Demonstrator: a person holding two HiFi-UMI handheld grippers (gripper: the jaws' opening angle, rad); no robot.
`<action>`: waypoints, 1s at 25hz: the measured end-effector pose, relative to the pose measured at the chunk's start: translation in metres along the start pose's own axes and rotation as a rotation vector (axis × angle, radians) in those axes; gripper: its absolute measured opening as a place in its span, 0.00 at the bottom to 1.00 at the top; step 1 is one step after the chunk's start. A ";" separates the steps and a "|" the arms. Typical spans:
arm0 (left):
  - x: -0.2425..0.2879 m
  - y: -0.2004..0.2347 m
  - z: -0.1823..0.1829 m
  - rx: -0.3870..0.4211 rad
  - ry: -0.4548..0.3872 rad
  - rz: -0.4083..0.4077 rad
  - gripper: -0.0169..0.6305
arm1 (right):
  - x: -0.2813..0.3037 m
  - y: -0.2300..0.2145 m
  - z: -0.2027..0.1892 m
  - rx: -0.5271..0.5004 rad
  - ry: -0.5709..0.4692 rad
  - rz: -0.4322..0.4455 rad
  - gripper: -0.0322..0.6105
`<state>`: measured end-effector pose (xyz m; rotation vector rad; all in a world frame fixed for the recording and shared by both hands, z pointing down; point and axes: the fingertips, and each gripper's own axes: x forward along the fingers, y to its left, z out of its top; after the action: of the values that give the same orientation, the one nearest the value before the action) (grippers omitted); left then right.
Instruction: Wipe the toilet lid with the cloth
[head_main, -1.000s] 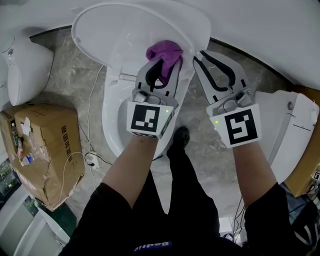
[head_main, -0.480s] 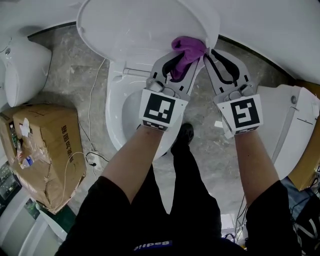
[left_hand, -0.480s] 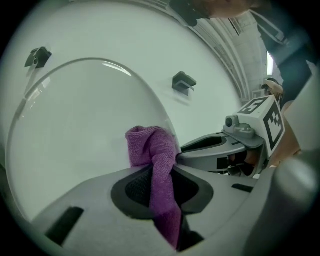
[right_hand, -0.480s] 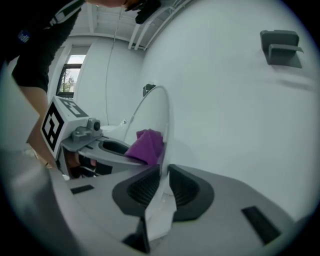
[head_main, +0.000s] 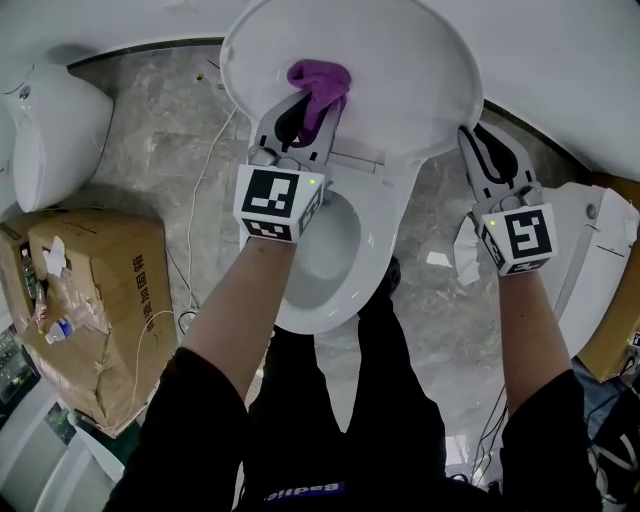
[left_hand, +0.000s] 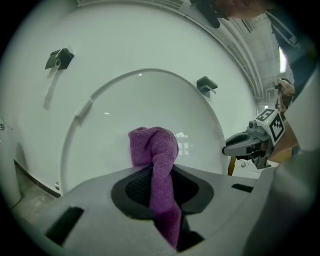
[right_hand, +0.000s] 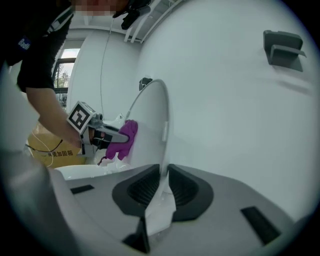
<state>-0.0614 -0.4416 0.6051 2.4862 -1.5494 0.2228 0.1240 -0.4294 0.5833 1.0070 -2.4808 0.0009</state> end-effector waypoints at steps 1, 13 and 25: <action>-0.004 0.007 -0.001 0.002 0.003 -0.002 0.15 | 0.000 0.000 0.000 -0.002 0.007 -0.001 0.11; -0.046 0.100 -0.018 0.007 0.003 0.076 0.15 | 0.004 -0.002 -0.002 0.034 0.018 -0.093 0.11; -0.005 0.019 -0.036 0.022 0.004 0.030 0.15 | 0.003 0.002 0.002 0.008 -0.033 -0.027 0.11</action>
<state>-0.0810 -0.4362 0.6401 2.4792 -1.5920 0.2514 0.1200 -0.4298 0.5828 1.0520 -2.4986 -0.0148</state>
